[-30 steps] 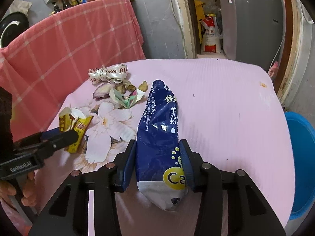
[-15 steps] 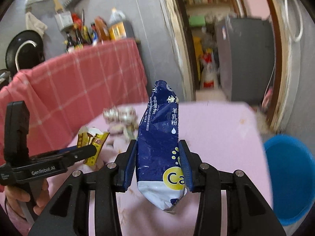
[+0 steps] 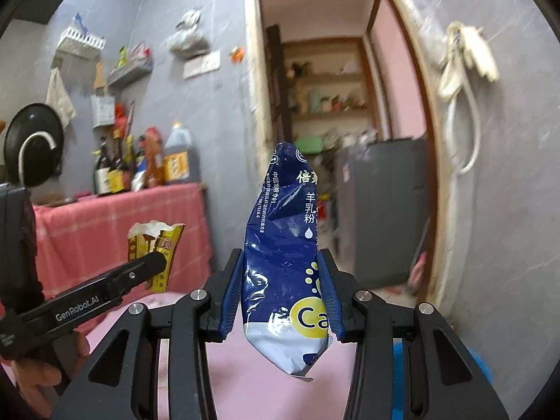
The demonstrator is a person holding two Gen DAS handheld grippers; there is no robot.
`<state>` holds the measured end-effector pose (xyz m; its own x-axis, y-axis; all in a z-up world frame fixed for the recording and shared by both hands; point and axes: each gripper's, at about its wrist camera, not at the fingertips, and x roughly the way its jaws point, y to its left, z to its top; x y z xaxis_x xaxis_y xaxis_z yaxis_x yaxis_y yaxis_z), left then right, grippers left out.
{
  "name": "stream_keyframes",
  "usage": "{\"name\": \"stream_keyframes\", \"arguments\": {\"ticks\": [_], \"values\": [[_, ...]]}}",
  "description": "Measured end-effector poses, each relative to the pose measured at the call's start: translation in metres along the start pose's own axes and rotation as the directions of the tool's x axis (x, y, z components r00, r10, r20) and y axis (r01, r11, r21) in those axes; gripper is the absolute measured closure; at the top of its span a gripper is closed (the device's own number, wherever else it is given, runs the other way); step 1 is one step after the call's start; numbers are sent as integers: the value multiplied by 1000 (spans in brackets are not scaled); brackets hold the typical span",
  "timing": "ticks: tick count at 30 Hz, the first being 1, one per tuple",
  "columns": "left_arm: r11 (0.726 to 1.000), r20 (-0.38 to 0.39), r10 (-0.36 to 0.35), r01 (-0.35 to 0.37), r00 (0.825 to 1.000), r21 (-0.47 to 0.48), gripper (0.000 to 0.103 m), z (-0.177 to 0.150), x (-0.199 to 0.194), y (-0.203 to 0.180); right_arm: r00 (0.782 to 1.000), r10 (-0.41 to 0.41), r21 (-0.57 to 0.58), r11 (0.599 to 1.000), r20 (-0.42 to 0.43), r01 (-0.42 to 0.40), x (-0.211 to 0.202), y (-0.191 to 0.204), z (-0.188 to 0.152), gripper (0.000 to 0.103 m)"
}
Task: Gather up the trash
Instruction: 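Carry the wrapper and blue bag over the blue bucket and open both grippers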
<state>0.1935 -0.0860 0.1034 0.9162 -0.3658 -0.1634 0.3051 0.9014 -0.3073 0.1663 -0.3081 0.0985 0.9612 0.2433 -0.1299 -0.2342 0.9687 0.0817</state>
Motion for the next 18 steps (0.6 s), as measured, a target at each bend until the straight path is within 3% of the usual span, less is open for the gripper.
{"name": "stream_keyframes", "arguments": {"ticks": [3,9,18], "values": [[999,13,-53,53,998,10,51,1,15,-22,998,-59,-13,998,29,60,-7,-23,7,63],[990,-34,-137,138,990,31,51,-13,57,-67,985,-171,-9,985,36,172,-18,-72,6,63],[985,-161,-172,175,972,2,51,-45,109,-103,962,-267,70,960,-66,271,-19,-132,-29,63]]}}
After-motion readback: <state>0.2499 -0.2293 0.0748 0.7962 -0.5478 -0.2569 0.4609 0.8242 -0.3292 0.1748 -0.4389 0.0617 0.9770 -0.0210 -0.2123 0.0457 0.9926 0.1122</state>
